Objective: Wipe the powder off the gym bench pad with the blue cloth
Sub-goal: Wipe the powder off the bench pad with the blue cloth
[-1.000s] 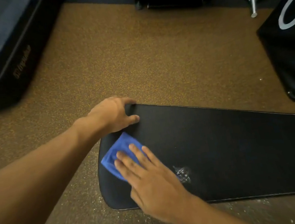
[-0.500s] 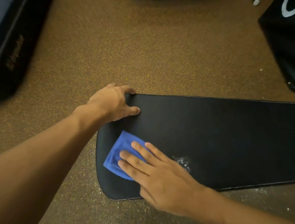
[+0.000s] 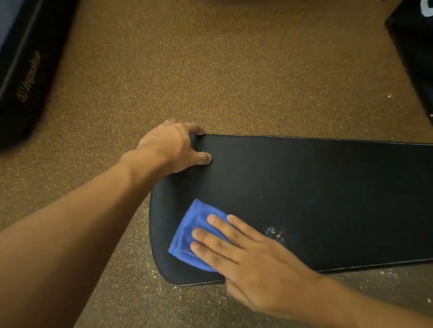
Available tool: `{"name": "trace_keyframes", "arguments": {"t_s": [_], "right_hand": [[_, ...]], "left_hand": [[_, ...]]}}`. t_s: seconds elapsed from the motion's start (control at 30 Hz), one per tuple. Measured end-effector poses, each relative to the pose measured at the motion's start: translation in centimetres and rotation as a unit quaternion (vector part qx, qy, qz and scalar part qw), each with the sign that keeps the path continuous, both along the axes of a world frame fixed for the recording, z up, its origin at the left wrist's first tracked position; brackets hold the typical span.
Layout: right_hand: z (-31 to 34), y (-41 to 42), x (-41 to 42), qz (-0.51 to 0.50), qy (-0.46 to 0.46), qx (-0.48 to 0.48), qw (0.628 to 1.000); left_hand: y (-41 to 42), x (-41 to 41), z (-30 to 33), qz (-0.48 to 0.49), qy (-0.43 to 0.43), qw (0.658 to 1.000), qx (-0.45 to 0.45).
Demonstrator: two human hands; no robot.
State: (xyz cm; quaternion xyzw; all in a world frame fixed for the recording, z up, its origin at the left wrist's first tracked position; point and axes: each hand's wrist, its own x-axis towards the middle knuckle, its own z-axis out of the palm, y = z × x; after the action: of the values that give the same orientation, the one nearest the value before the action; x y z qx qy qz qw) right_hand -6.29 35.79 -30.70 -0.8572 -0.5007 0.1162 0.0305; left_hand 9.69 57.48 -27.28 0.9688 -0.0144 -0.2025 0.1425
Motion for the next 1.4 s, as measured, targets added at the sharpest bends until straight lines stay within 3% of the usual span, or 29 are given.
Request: {"name": "trace_keyframes", "arguments": {"t_s": [0.1, 0.27, 0.47, 0.67, 0.87, 0.93, 1.1, 1.3, 1.4], "right_hand": [[-0.3, 0.0, 1.1, -0.031, -0.014, 0.014, 0.999], [-0.7, 7.3, 1.6, -0.096, -0.011, 0.048, 0.994], [-0.4, 2.8, 0.2, 0.028, 0.000, 0.014, 1.000], [-0.5, 8.5, 4.1, -0.119, -0.018, 0.046, 0.992], [-0.3, 4.9, 1.3, 0.045, -0.004, 0.013, 0.999], [-0.6, 4.3, 2.6, 0.034, -0.012, 0.027, 0.999], [-0.5, 7.8, 3.6, -0.107, -0.012, 0.054, 0.993], [-0.2, 2.9, -0.6, 0.042, 0.003, 0.005, 0.999], [-0.6, 2.4, 2.6, -0.006, -0.027, 0.012, 1.000]], "left_hand": [[0.1, 0.0, -0.2, 0.002, 0.004, 1.000, 0.003], [-0.2, 0.0, -0.1, -0.009, -0.014, 1.000, -0.003], [0.0, -0.1, -0.3, -0.008, -0.008, 1.000, 0.002], [0.2, 0.0, -0.7, -0.010, -0.020, 1.000, -0.004], [0.1, -0.2, -0.4, -0.011, -0.013, 1.000, -0.002], [0.0, -0.2, -0.4, -0.010, -0.016, 1.000, -0.003], [0.2, -0.4, -1.0, -0.008, -0.025, 1.000, -0.012], [0.2, -0.7, -1.0, 0.008, -0.014, 1.000, -0.009], [0.1, -0.6, -1.3, 0.008, -0.021, 1.000, -0.007]]}}
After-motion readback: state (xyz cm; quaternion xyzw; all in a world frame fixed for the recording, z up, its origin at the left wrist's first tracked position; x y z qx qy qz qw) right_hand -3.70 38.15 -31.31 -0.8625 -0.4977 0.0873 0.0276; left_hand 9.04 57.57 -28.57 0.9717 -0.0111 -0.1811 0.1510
